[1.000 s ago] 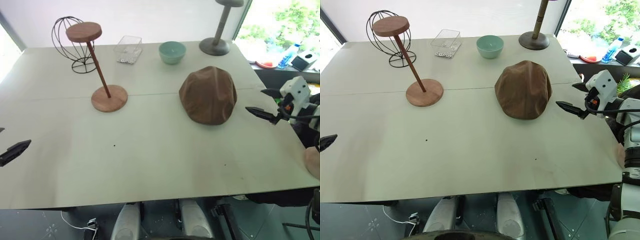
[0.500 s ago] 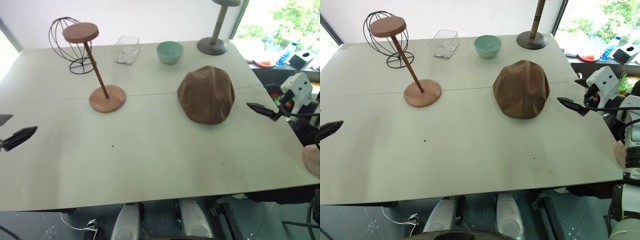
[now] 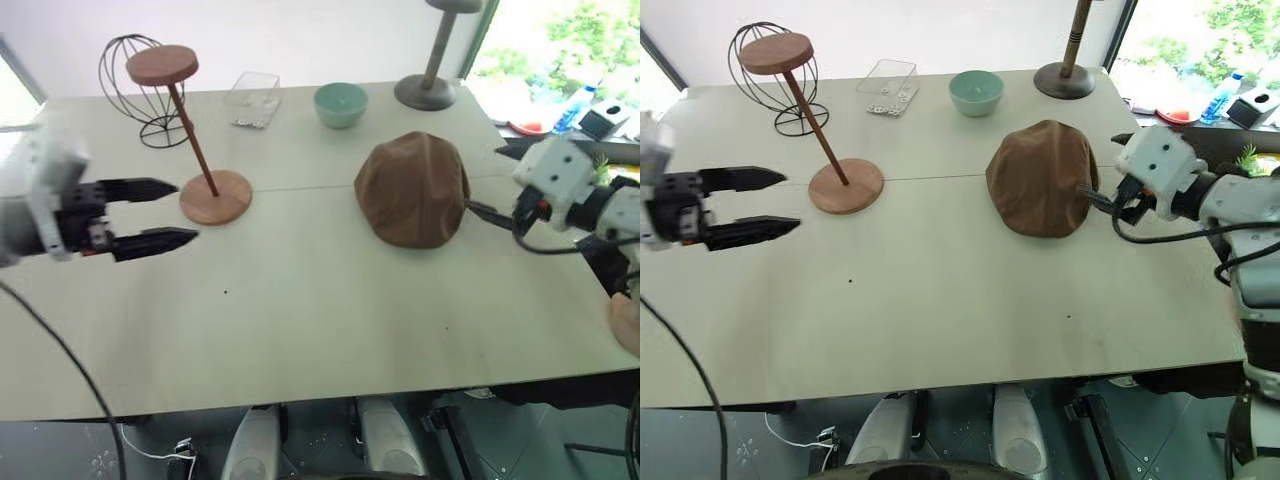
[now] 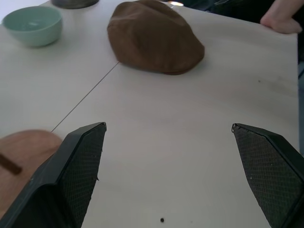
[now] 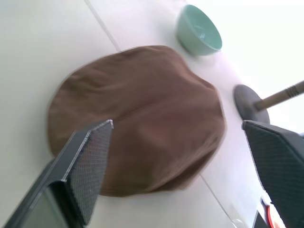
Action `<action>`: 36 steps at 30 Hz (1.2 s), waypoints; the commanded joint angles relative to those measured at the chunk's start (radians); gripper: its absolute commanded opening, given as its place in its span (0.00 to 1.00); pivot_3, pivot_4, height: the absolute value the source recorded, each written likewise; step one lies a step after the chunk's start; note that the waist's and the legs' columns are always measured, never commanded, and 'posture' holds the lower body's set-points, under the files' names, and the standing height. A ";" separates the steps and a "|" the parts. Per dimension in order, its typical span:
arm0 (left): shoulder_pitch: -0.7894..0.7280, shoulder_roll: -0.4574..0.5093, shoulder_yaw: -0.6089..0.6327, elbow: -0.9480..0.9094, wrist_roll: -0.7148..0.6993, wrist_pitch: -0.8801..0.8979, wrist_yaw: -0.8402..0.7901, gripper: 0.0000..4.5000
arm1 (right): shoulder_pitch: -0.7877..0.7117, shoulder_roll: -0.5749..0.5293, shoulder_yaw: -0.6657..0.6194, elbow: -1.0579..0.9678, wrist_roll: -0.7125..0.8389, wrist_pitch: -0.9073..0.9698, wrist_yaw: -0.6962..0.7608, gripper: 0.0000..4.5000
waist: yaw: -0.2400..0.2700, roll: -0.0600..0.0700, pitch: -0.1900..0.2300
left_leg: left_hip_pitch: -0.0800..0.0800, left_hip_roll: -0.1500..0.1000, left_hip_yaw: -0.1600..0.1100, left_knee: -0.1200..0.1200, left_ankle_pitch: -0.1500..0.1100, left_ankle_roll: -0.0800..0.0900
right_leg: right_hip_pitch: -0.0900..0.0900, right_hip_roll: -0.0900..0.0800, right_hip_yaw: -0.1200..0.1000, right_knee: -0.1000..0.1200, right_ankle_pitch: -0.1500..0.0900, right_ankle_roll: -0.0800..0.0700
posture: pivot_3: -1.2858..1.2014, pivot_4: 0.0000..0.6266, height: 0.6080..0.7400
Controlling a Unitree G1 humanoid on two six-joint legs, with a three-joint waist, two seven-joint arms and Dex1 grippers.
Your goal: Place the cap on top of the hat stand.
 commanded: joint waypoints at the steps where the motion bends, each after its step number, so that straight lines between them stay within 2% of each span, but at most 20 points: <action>1: -0.085 -0.032 -0.096 0.009 0.023 -0.019 -0.029 0.99 | 0.055 0.001 0.016 -0.083 -0.084 0.000 -0.064 1.00 | 0.001 0.000 0.000 | 0.000 0.000 0.000 0.001 0.000 0.000 | 0.000 0.000 0.000 0.000 0.000 0.000 | 0.52 0.24 1.00; 9: -0.213 -0.123 -0.241 0.046 0.070 -0.026 -0.074 0.99 | 0.198 0.072 0.106 -0.183 -0.226 0.013 -0.170 1.00 | -0.005 -0.001 0.000 | -0.001 0.000 0.000 0.002 0.000 0.000 | 0.000 0.000 0.000 0.001 0.000 0.000 | 0.52 0.24 1.00; 15: -0.254 -0.150 -0.259 0.063 0.090 -0.018 -0.084 0.99 | 0.229 0.150 0.211 -0.175 -0.333 0.000 -0.237 1.00 | -0.007 -0.001 0.000 | -0.001 0.000 -0.001 0.004 0.000 0.000 | 0.001 0.001 0.000 0.002 0.000 0.000 | 0.52 0.24 1.00; 22: -0.260 -0.149 -0.248 0.050 0.074 0.012 -0.091 0.99 | 0.146 0.218 0.302 0.010 -0.476 -0.066 -0.347 1.00 | -0.006 -0.001 -0.001 | -0.001 0.000 -0.002 0.006 0.000 0.000 | 0.002 0.001 0.000 0.002 0.000 0.000 | 0.52 0.24 1.00; 28: -0.283 -0.164 -0.246 0.042 0.067 0.031 -0.081 0.99 | 0.055 0.233 0.375 0.235 -0.612 -0.152 -0.457 1.00 | -0.006 -0.002 -0.001 | 0.000 0.000 -0.002 0.007 0.000 0.000 | 0.003 0.001 0.000 0.002 0.000 0.000 | 0.52 0.24 1.00; 36: -0.298 -0.180 -0.241 0.049 0.074 0.035 -0.069 0.99 | -0.065 0.307 0.426 0.461 -0.673 -0.221 -0.550 1.00 | -0.007 -0.005 -0.003 | 0.001 0.000 -0.003 0.012 0.000 0.000 | 0.008 0.001 0.000 0.002 0.001 0.001 | 0.52 0.24 1.00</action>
